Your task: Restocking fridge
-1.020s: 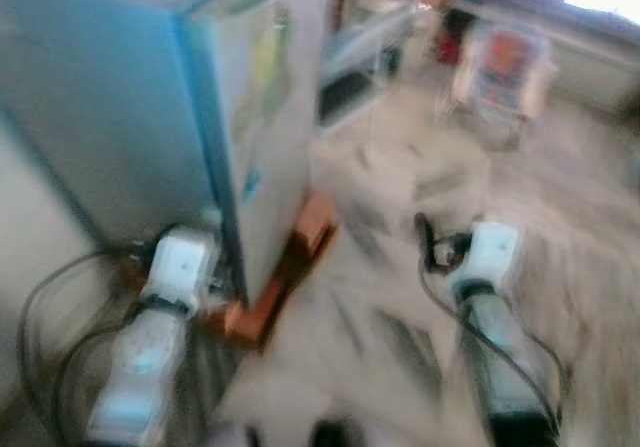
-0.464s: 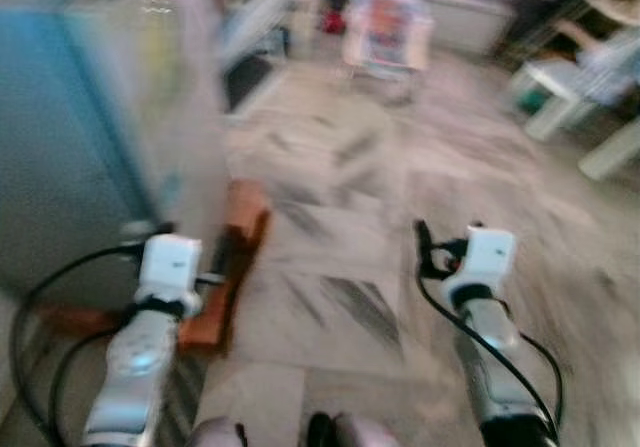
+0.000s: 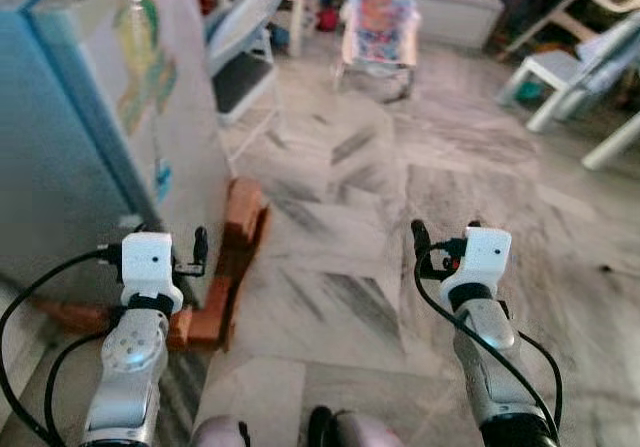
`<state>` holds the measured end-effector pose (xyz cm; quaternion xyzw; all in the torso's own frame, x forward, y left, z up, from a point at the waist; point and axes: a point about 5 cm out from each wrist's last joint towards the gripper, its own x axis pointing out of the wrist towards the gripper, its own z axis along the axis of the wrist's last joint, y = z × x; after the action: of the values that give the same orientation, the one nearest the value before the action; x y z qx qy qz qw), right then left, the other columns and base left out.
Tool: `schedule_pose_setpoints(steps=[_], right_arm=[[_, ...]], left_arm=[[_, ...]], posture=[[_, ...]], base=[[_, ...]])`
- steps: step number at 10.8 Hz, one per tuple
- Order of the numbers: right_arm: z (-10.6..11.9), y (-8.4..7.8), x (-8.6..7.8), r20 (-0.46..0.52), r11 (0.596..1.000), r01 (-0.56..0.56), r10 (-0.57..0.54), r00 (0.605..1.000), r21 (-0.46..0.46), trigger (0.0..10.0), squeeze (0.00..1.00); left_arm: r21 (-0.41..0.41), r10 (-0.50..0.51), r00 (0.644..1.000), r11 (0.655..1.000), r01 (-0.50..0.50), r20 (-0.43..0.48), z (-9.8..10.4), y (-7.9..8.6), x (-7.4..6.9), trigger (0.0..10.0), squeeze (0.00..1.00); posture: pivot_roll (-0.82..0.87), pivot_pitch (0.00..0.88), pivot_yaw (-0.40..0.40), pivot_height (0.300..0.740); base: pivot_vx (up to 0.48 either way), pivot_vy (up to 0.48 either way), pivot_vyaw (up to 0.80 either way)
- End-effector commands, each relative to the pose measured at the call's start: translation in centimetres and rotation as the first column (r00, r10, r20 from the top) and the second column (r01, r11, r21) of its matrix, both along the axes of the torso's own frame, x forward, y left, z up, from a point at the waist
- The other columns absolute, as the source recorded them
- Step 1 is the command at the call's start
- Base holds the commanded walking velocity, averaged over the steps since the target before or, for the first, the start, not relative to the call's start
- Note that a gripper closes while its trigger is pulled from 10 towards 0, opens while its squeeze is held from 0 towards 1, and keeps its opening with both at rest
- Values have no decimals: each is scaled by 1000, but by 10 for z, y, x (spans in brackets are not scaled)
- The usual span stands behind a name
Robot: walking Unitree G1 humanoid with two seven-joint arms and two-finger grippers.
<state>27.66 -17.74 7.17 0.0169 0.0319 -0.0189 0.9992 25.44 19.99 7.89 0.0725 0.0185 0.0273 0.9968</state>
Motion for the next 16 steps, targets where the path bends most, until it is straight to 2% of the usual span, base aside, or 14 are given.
schedule_pose_setpoints(steps=[1, 9, 14, 16], right_arm=[[-1, -4, -2, 1, 1000, 11, -11, 1000, -7, 10000, 0], [1, -2, -1, 9, 1000, 3, -3, 1000, 3, 10000, 0], [1, -2, -1, 10, 1000, 1, -1, 1000, 0, 10000, 0], [-2, -2, -5, 4, 1000, 9, -9, 1000, 3, 10000, 0]], left_arm=[[1, 1, 1000, 1000, -1, -10, -2, -1, 1, 10000, 0], [-2, -46, 999, 999, 46, 1, 1, -9, 4, 10000, 0], [-21, -70, 998, 997, 70, -3, 2, -14, 5, 10000, 0], [-30, -133, 991, 991, 133, 6, 4, -22, 6, 10000, 0]], posture=[[127, 96, -99, 740], [122, 96, -90, 740], [123, 96, -94, 740], [121, 96, -90, 740]], base=[[0, 0, 0], [0, 0, -86], [0, 458, 0], [133, 0, 0]])
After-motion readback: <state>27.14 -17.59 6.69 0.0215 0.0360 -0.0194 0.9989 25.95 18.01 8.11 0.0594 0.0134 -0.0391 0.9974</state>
